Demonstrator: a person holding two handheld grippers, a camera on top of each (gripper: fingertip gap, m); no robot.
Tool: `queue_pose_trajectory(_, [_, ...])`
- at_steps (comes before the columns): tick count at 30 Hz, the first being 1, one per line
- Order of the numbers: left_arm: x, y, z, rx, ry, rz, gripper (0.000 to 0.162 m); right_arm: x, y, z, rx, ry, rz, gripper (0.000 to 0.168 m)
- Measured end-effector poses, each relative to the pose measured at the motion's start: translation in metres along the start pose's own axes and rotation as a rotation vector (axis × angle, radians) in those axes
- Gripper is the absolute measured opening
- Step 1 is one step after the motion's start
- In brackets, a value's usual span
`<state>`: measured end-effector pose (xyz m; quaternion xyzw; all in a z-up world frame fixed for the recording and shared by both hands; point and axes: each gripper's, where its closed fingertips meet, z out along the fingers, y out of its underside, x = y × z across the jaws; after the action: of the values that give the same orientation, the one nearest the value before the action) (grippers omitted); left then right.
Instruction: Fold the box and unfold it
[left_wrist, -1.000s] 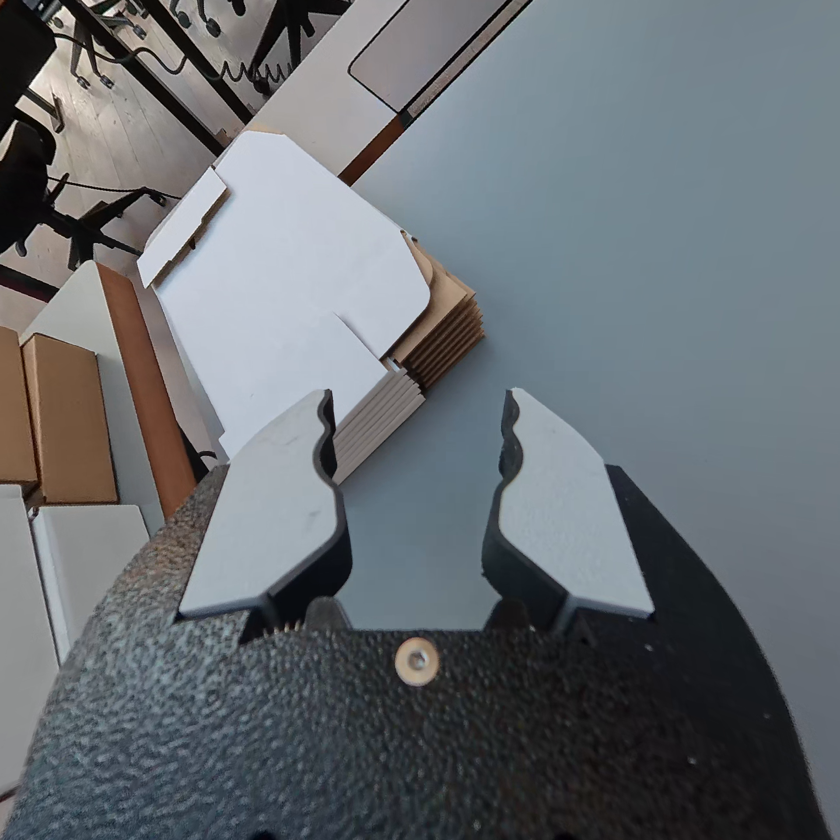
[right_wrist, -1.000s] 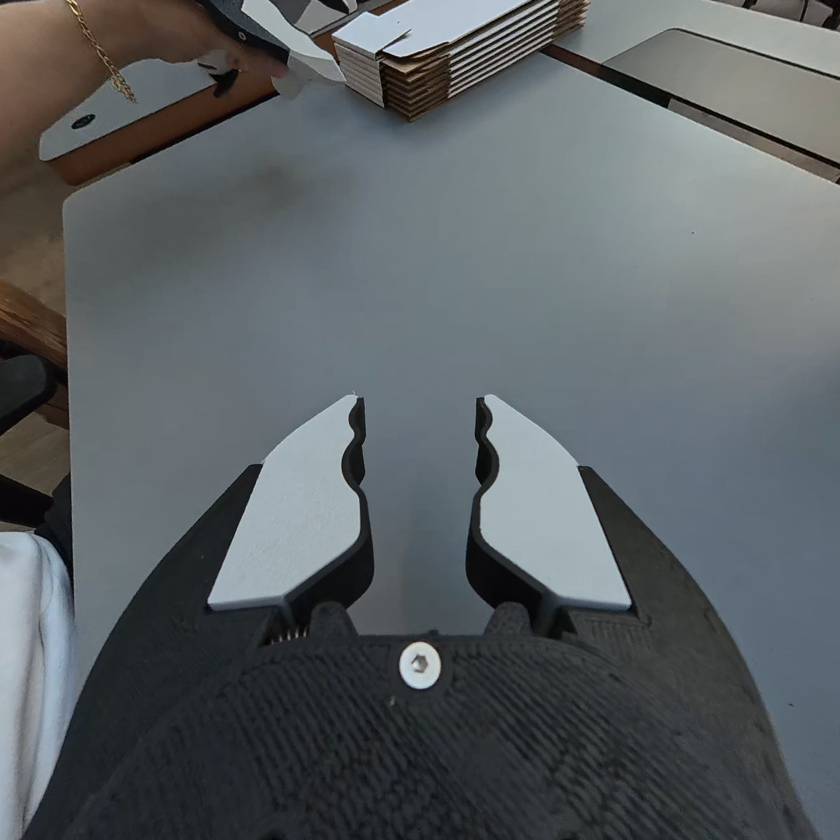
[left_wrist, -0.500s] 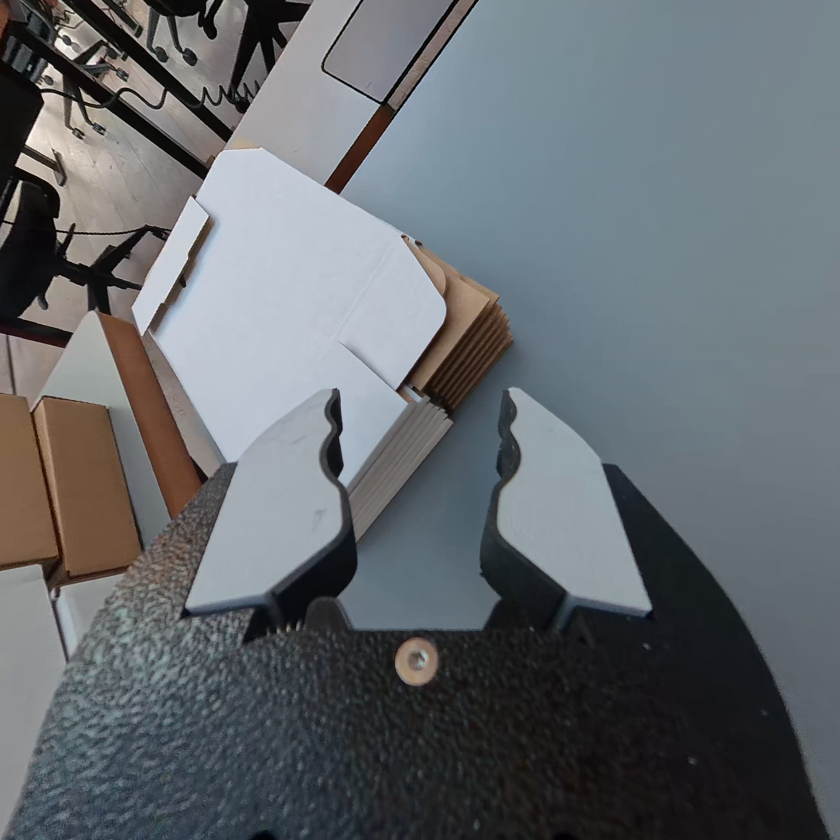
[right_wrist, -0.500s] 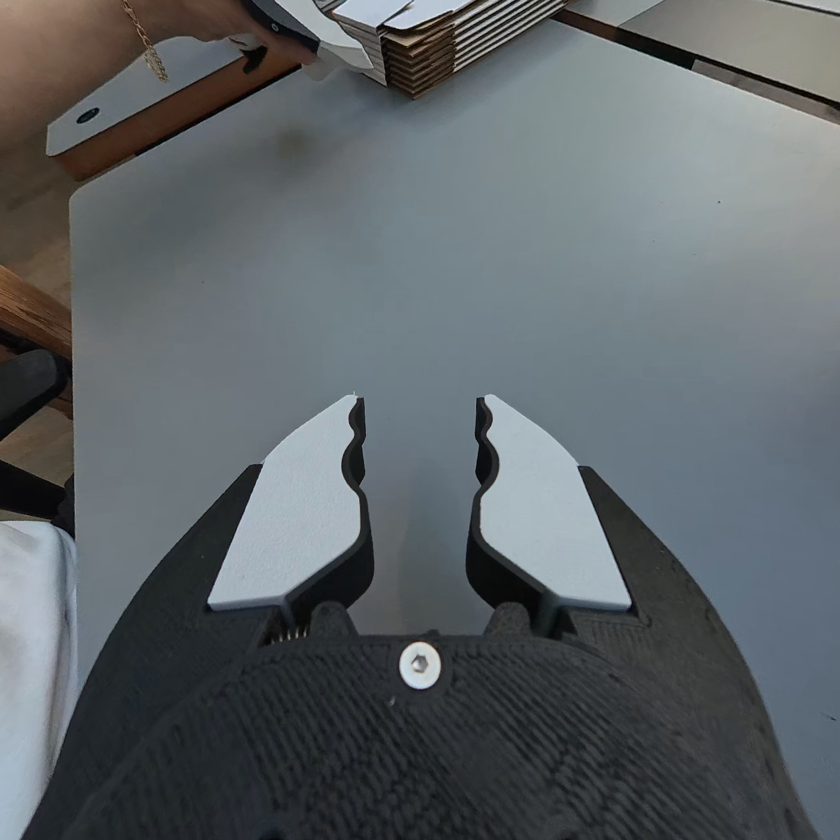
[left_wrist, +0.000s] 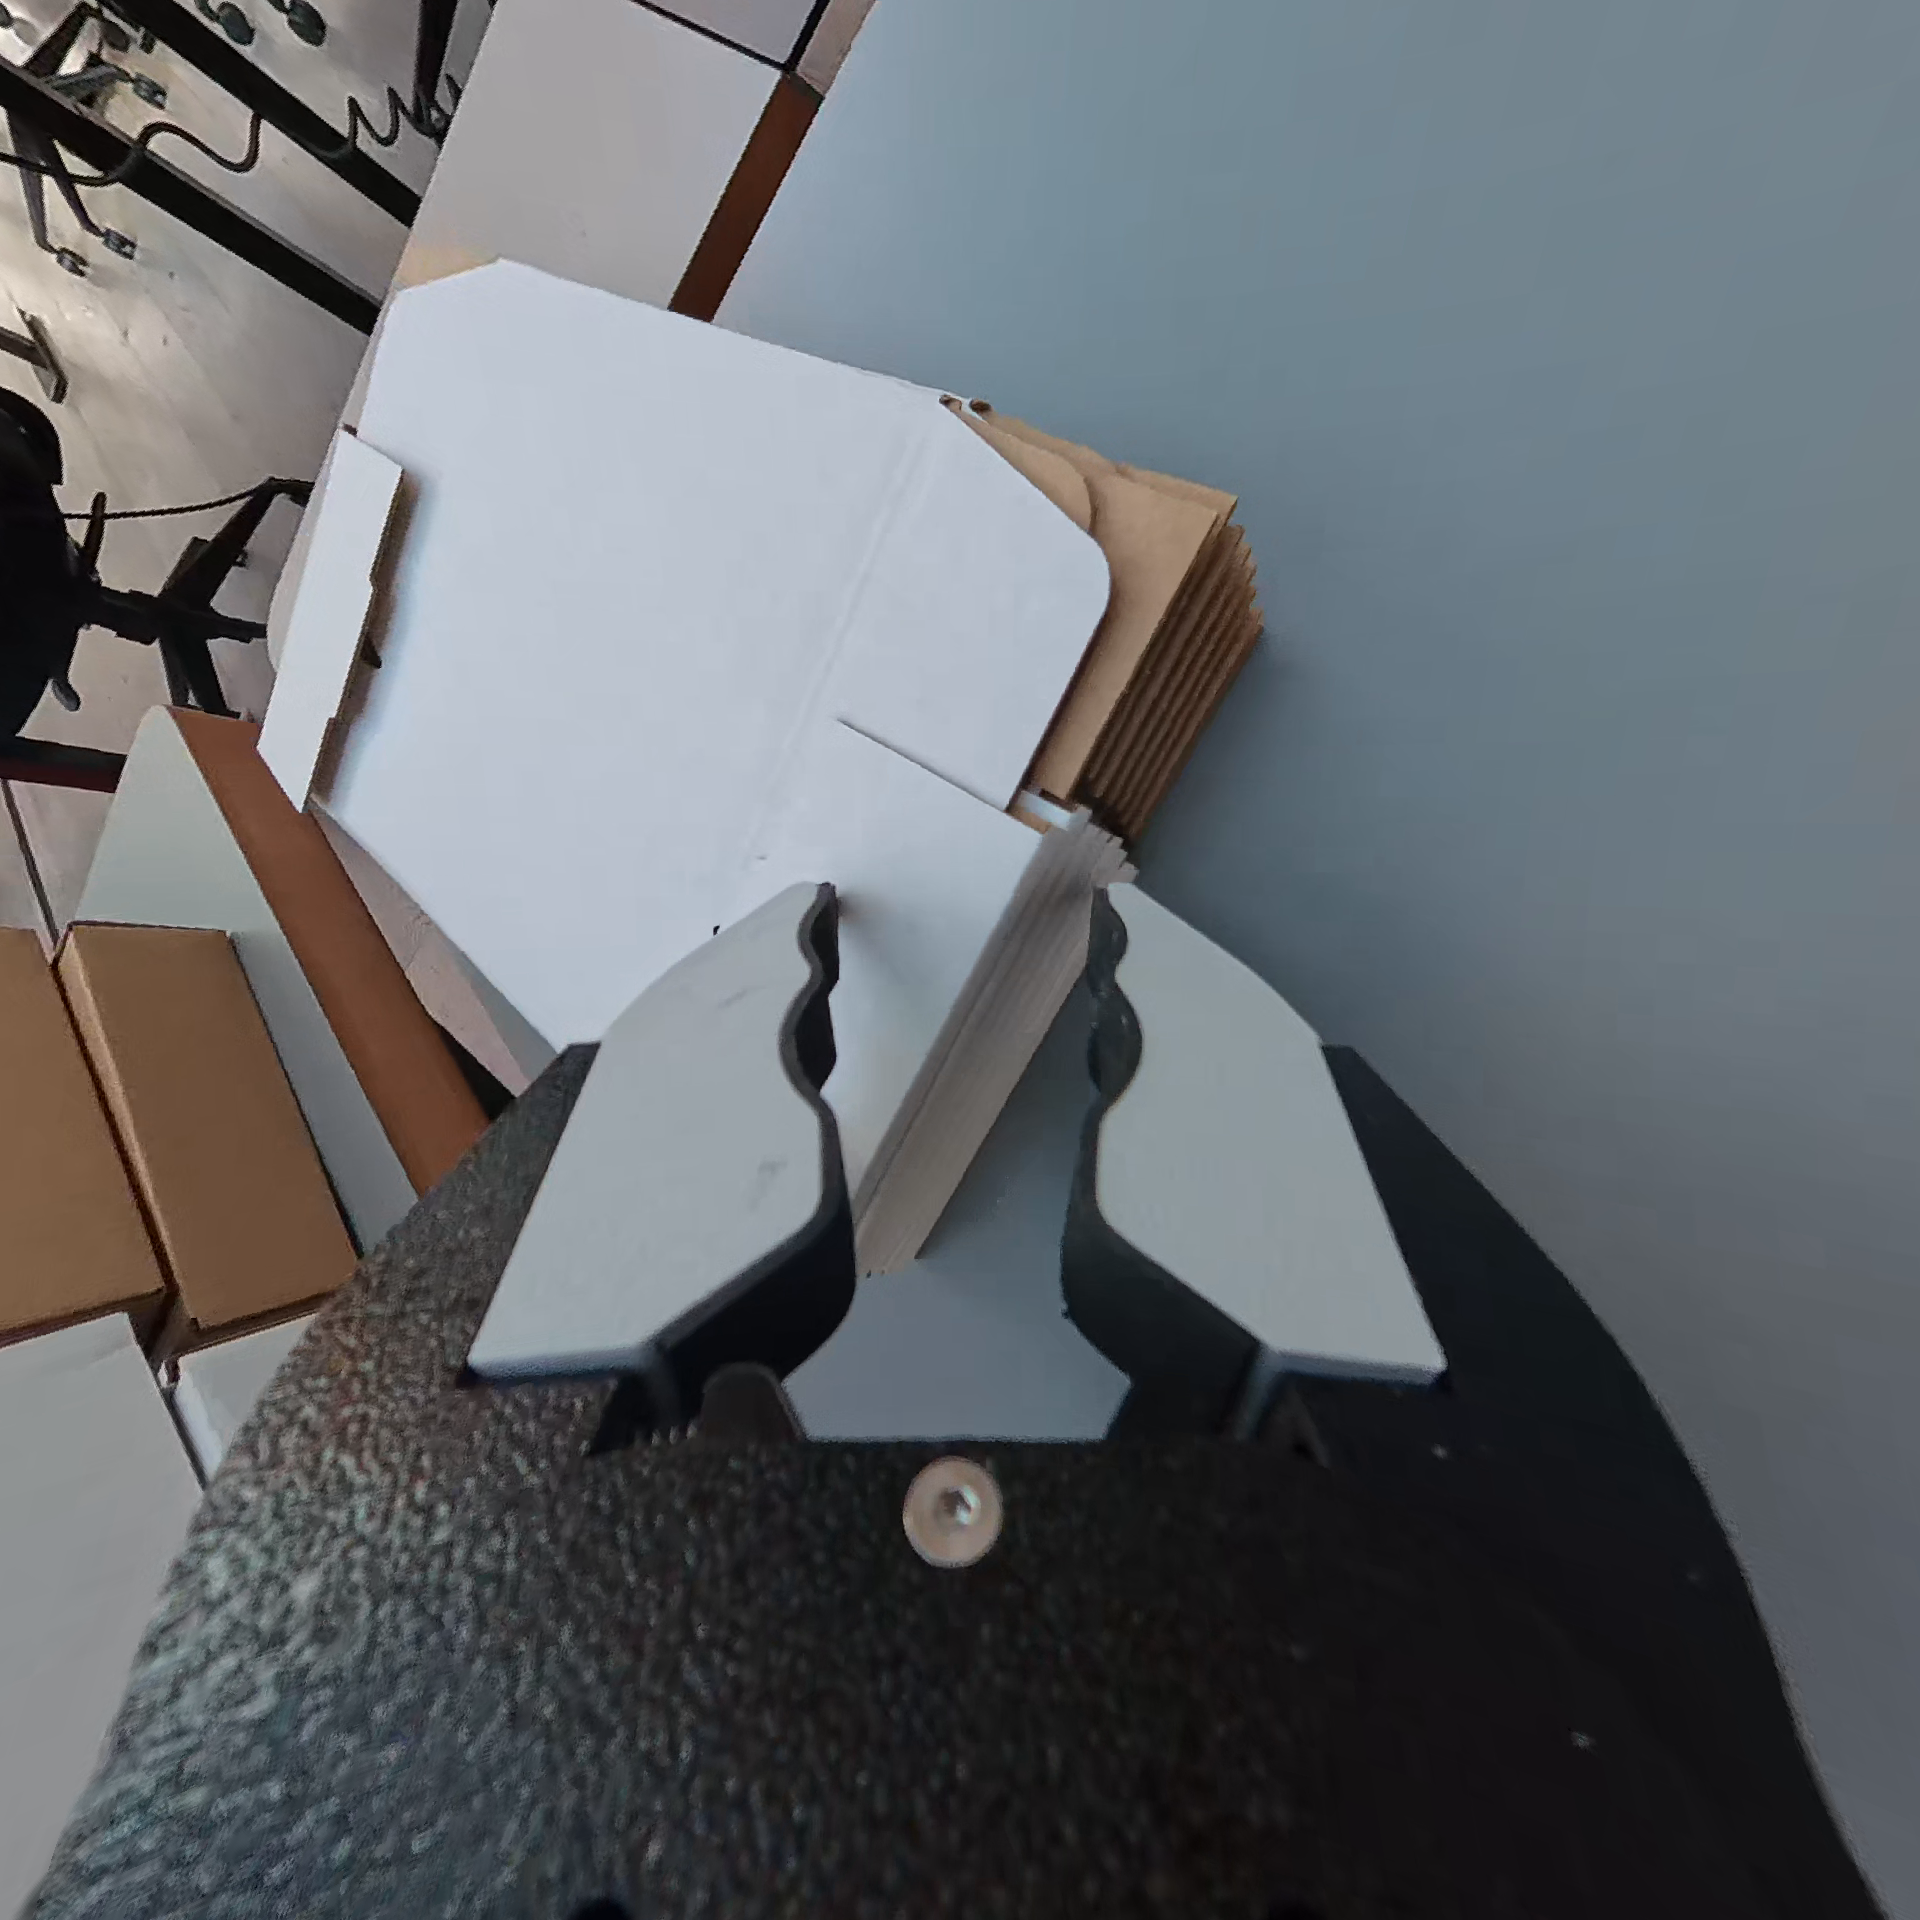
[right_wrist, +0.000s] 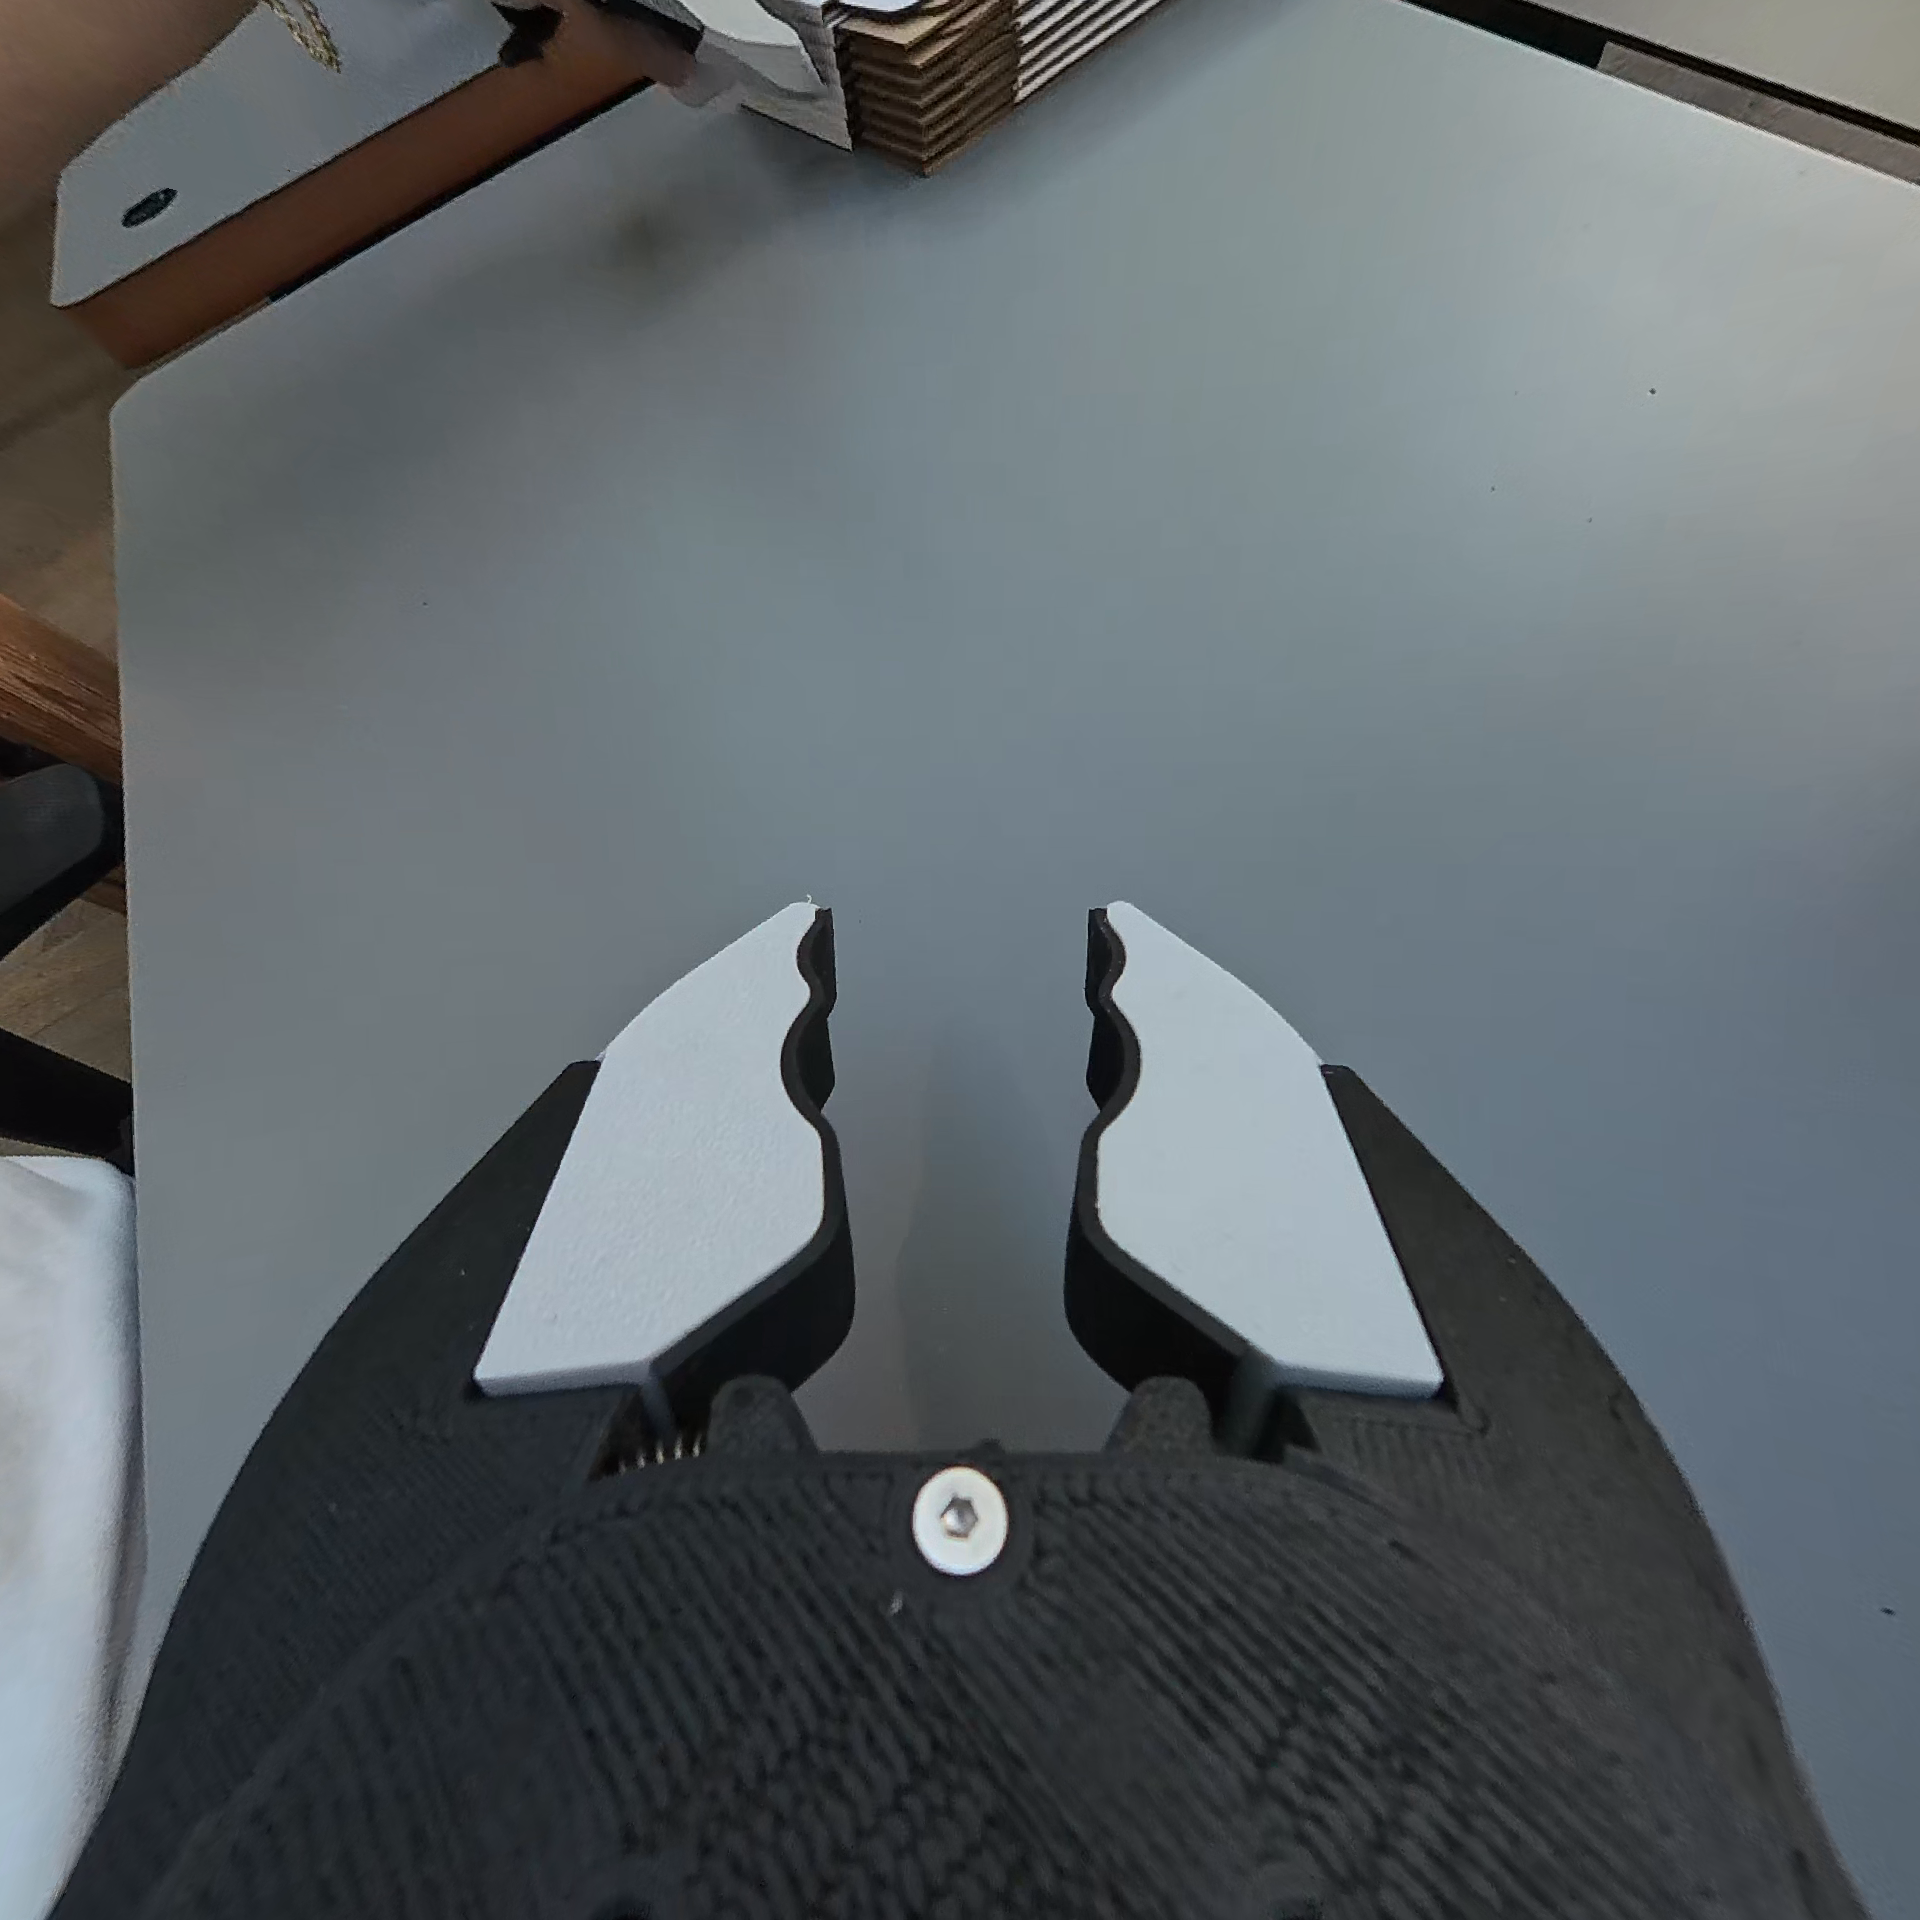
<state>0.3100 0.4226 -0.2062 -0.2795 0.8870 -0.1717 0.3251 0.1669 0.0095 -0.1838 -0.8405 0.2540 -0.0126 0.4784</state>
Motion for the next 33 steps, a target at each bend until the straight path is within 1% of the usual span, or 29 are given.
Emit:
queue_pose_trajectory(3, [0.009, 0.000, -0.009, -0.027, 0.037, 0.058, 0.042, 0.000, -0.002, 0.001, 0.007, -0.004, 0.001, 0.047])
queue_pose_trajectory(5, [0.013, -0.004, -0.016, -0.007, 0.038, 0.092, 0.033, -0.002, -0.002, 0.002, 0.006, -0.010, 0.002, 0.047])
queue_pose_trajectory(6, [0.013, -0.007, -0.019, 0.013, 0.022, 0.102, 0.033, -0.002, -0.002, 0.002, 0.003, -0.013, 0.000, 0.047])
queue_pose_trajectory(8, [0.010, -0.010, -0.026, 0.035, -0.026, 0.125, 0.041, -0.004, 0.000, 0.002, -0.004, -0.012, -0.014, 0.047])
queue_pose_trajectory(12, [-0.006, -0.013, -0.034, 0.044, -0.186, 0.193, 0.048, -0.003, 0.002, 0.002, -0.009, -0.007, -0.018, 0.047])
queue_pose_trajectory(16, [-0.002, -0.023, -0.034, 0.072, -0.230, 0.228, 0.051, -0.005, 0.001, 0.002, -0.006, -0.011, -0.017, 0.047])
queue_pose_trajectory(20, [0.004, -0.044, -0.029, 0.144, -0.227, 0.168, 0.050, -0.006, 0.001, 0.001, -0.008, -0.006, -0.027, 0.047])
queue_pose_trajectory(26, [0.014, -0.055, -0.008, 0.110, -0.169, 0.178, 0.048, -0.007, 0.001, -0.004, -0.006, -0.006, -0.040, 0.047])
queue_pose_trajectory(31, [0.011, -0.062, -0.004, 0.106, -0.184, 0.196, 0.045, -0.003, 0.003, -0.007, -0.003, -0.004, -0.025, 0.047])
queue_pose_trajectory(33, [0.009, -0.063, -0.005, 0.093, -0.190, 0.198, 0.047, -0.001, 0.003, -0.009, 0.000, -0.004, -0.023, 0.047])
